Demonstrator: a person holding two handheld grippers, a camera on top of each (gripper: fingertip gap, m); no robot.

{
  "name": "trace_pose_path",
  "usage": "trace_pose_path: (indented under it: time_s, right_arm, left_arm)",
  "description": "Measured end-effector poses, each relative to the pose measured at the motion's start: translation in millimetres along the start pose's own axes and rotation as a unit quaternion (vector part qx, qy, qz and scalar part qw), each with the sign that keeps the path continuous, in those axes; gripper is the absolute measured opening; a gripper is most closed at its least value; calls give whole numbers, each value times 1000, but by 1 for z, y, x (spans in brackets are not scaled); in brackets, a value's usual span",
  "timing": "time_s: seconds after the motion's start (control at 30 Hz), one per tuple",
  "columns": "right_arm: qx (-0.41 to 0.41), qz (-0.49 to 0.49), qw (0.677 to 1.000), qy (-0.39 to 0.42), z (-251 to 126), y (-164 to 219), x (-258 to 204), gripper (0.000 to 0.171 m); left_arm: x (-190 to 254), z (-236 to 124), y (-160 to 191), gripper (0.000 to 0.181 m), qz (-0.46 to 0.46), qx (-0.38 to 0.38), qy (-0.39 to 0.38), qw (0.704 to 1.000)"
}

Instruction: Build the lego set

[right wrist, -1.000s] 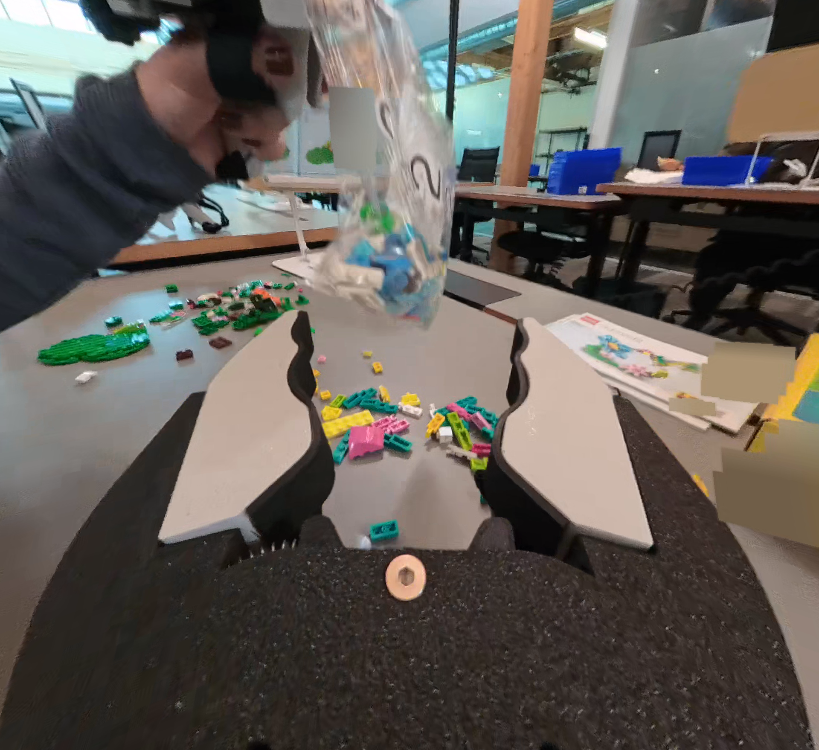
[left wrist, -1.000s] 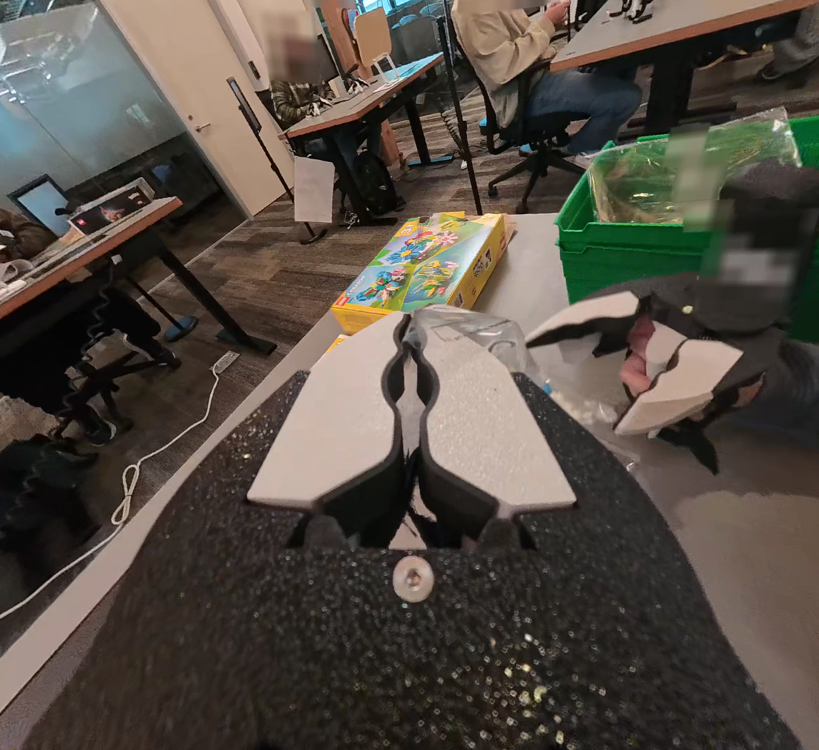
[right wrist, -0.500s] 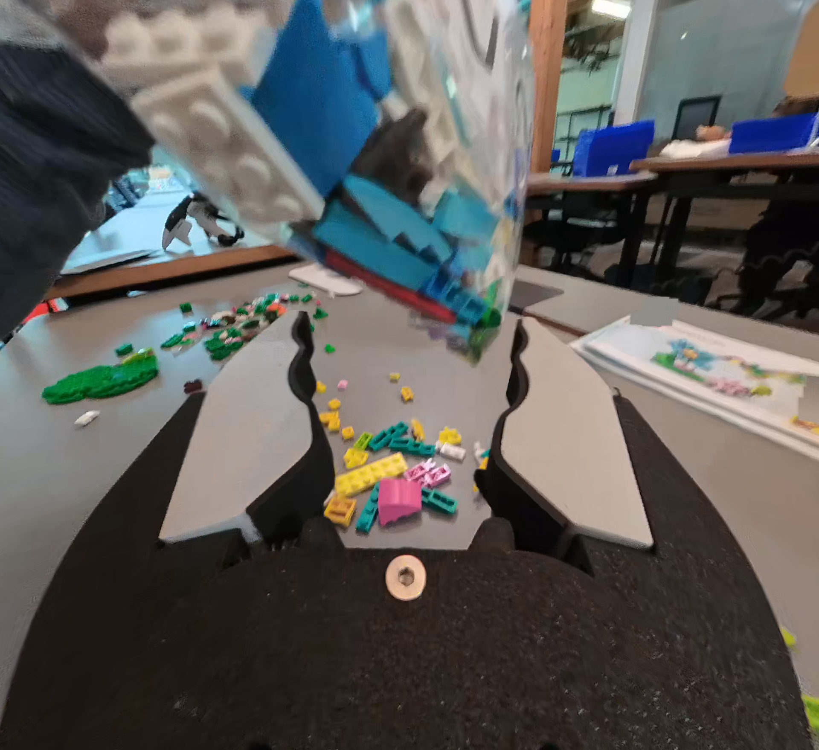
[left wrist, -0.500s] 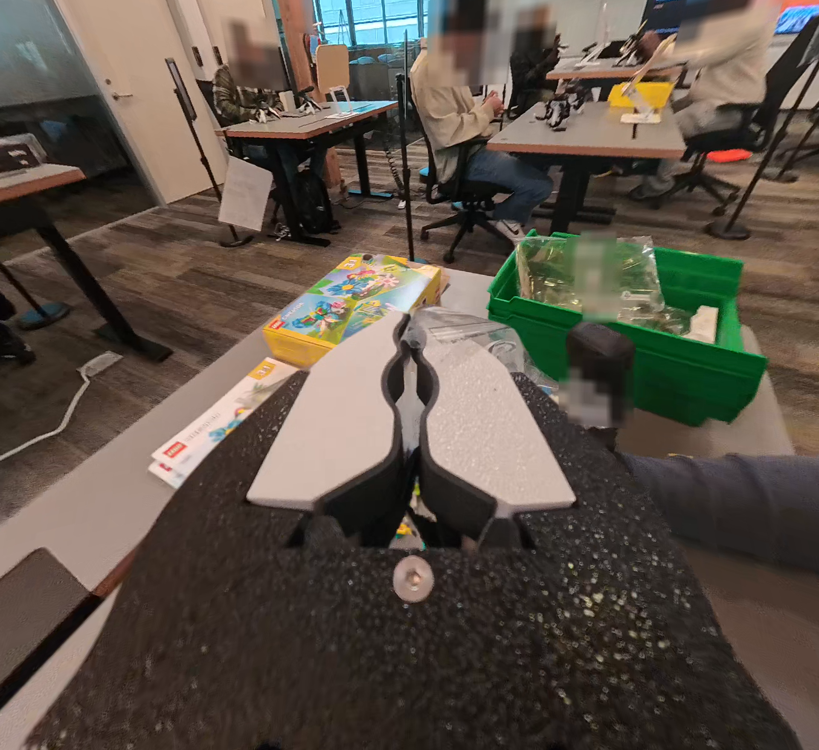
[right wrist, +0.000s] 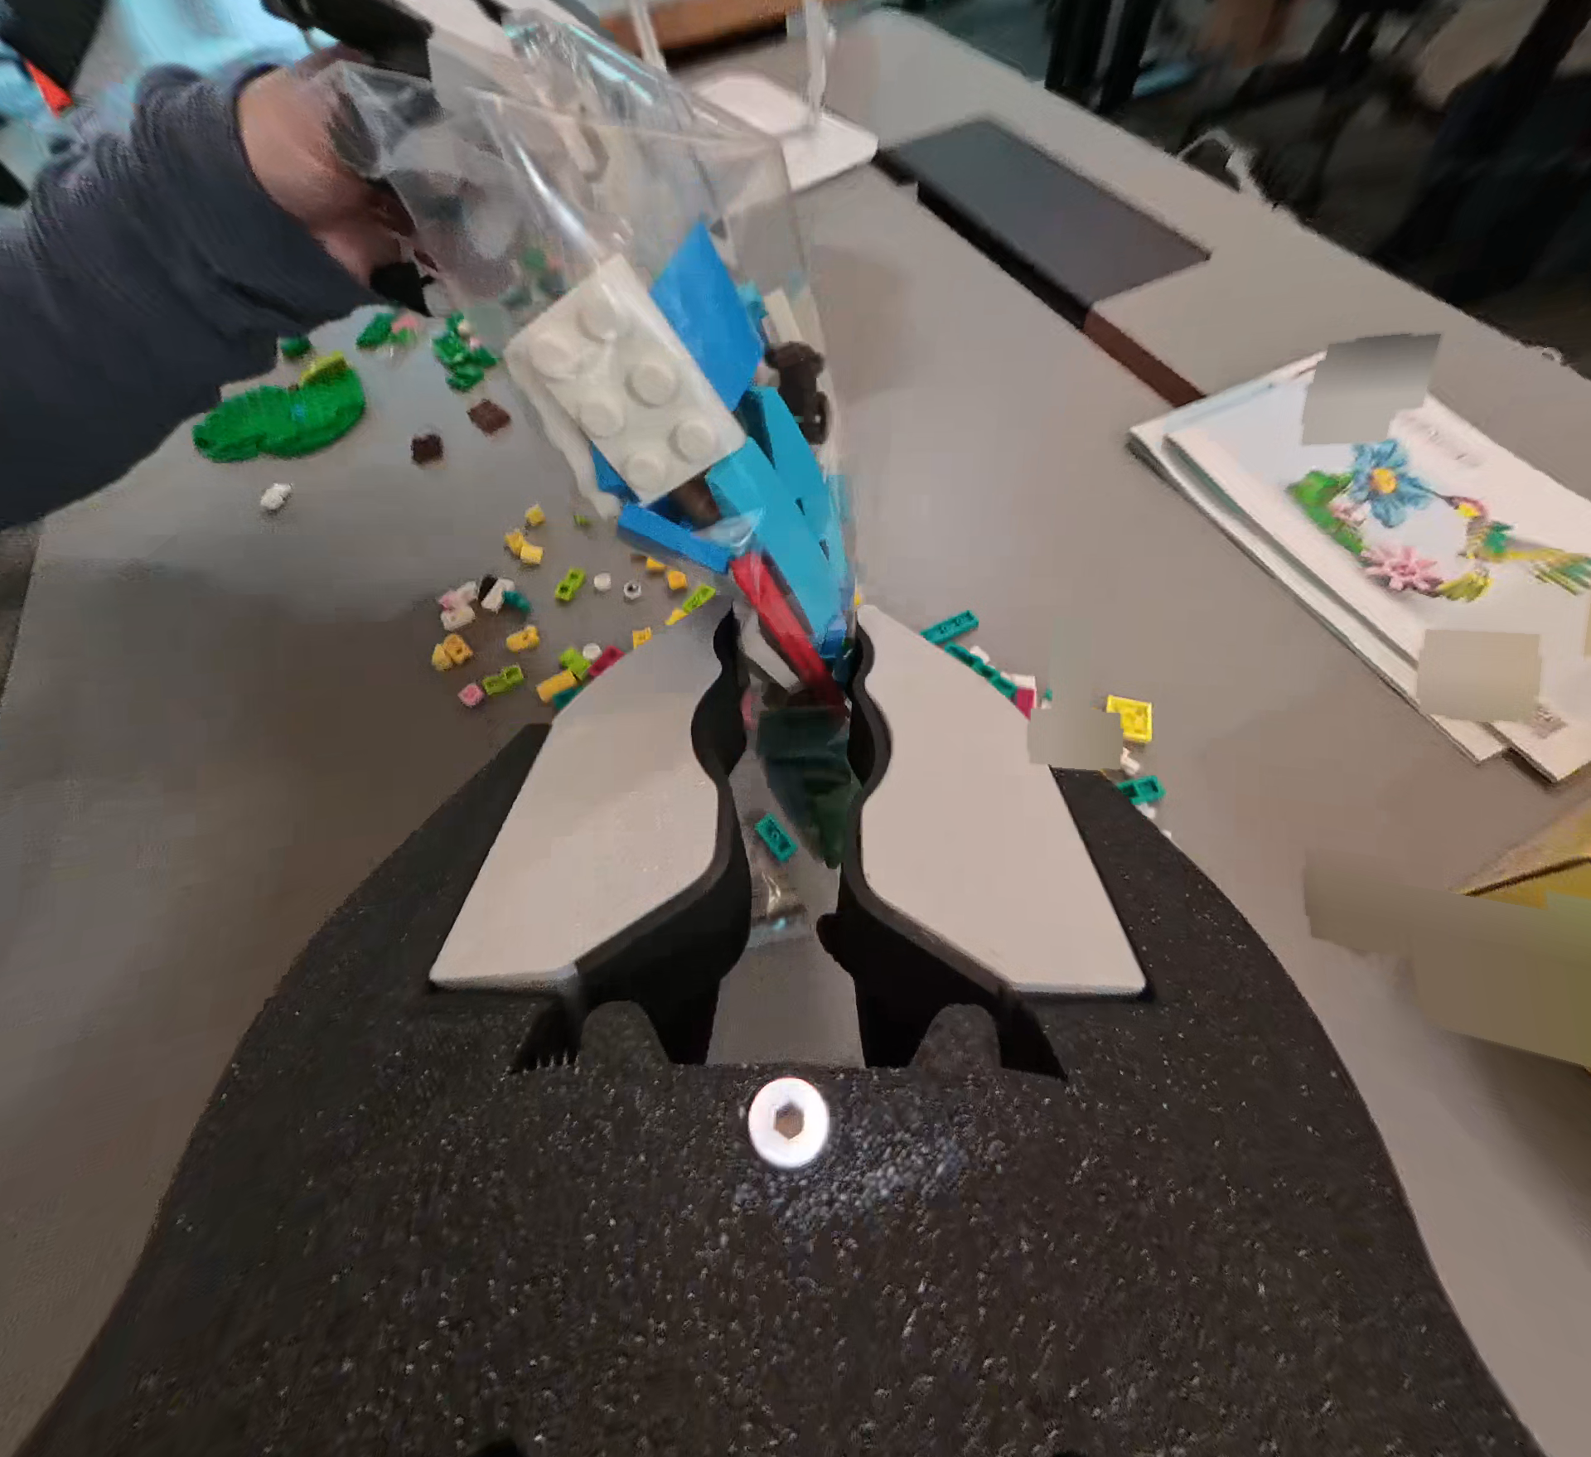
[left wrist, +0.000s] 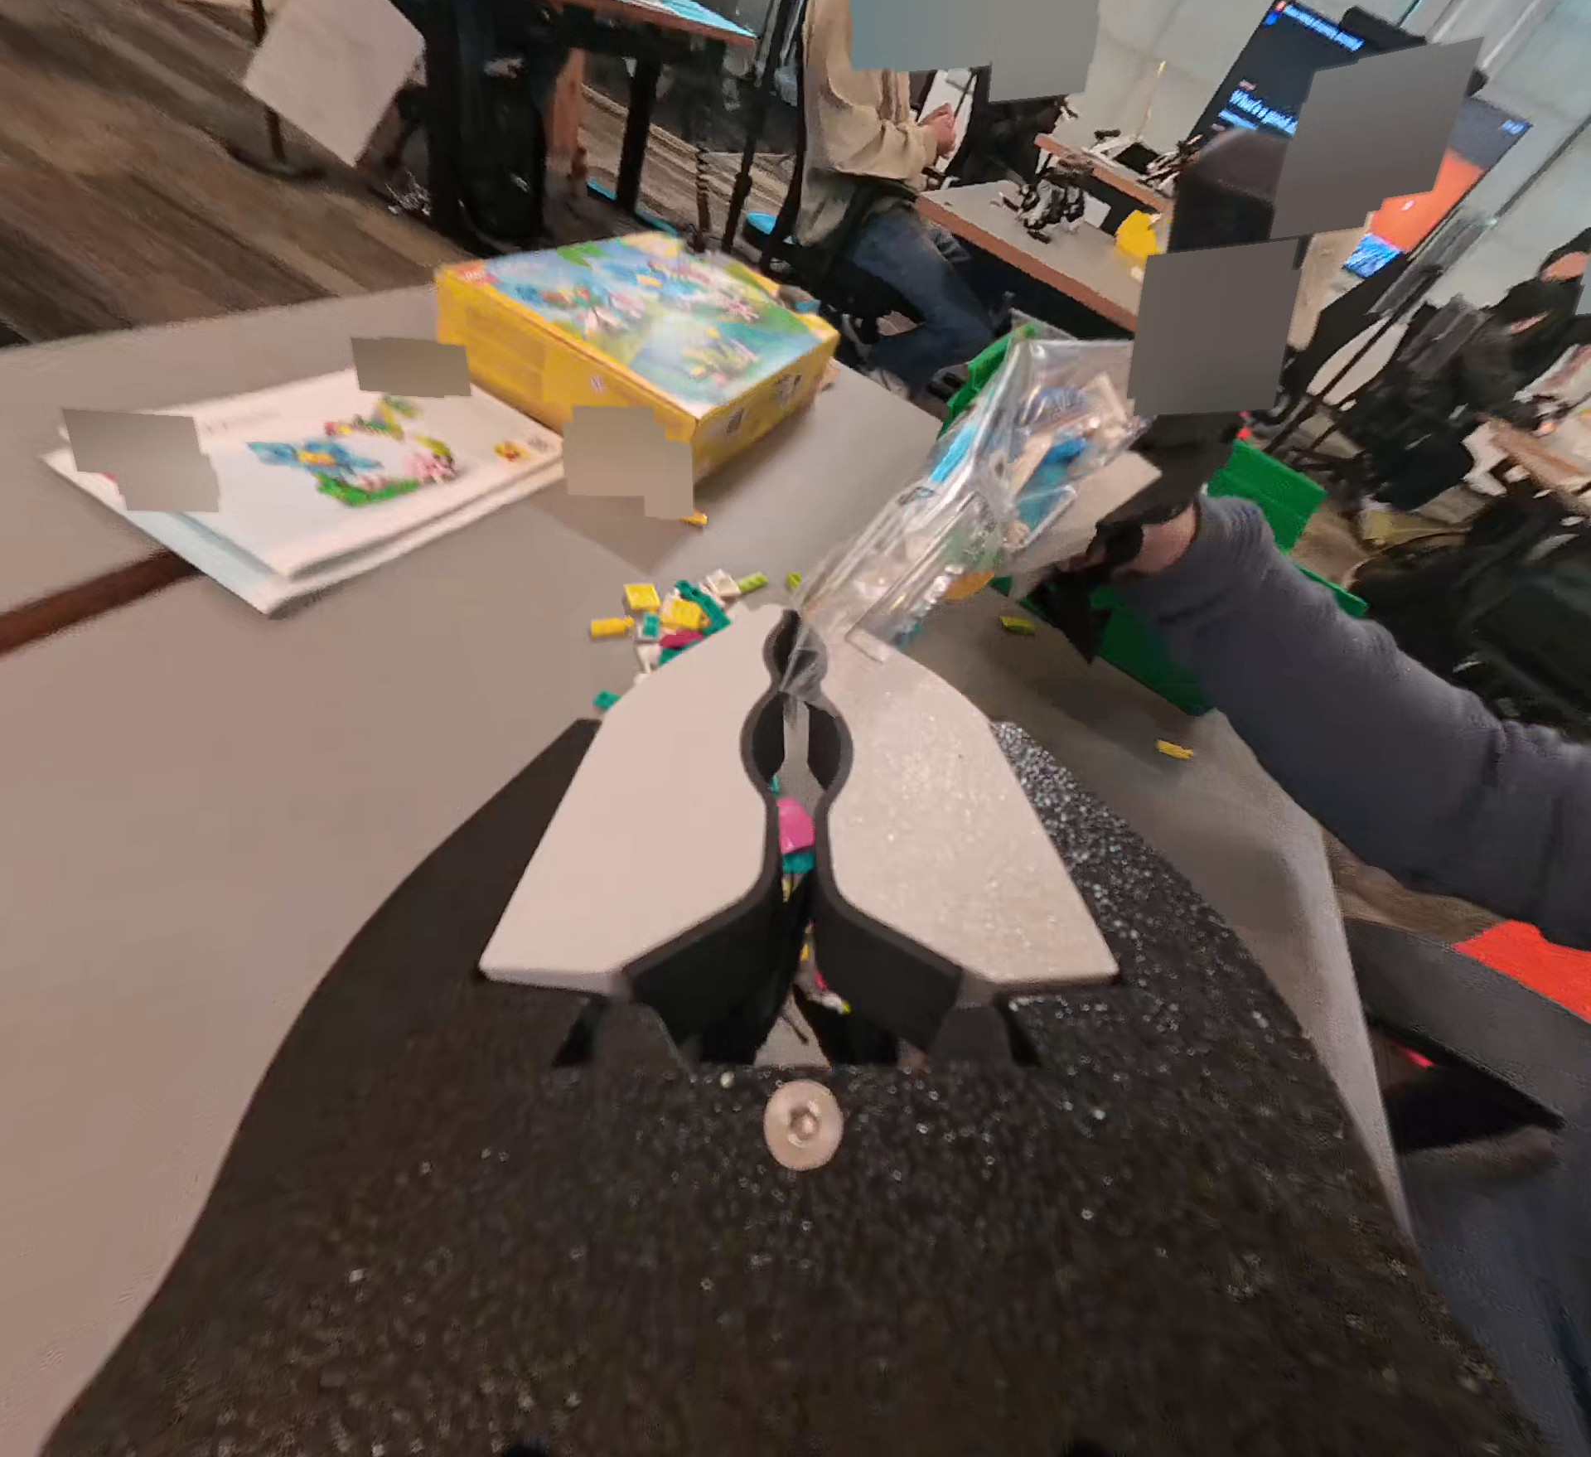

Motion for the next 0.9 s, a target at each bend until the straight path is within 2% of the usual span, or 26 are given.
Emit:
trace_pose_path:
  time_s: [0.13, 0.33, 0.9]
  right_arm:
    - [-64, -11, 998, -8, 3, -1, 2, 18]
    - [-134, -18, 991, -17, 8, -3, -1, 17]
    - [-151, -84, 985, -14, 10, -24, -8, 15]
  left_arm:
    - [-9, -8, 22, 0, -51, -2, 18, 999]
    - [-16, -15, 43, 0, -76, -2, 28, 997]
    - [-14, -22, 67, 0, -69, -13, 51, 996]
Point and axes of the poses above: each gripper's, where its closed fingertips meet, z out along the fingers, y out of its underside, x = y × z across the jaws, the point moved 3 cm from there along -z, back along the fingers, and after that the axes turned 14 degrees about x, right-handed, at the moved point
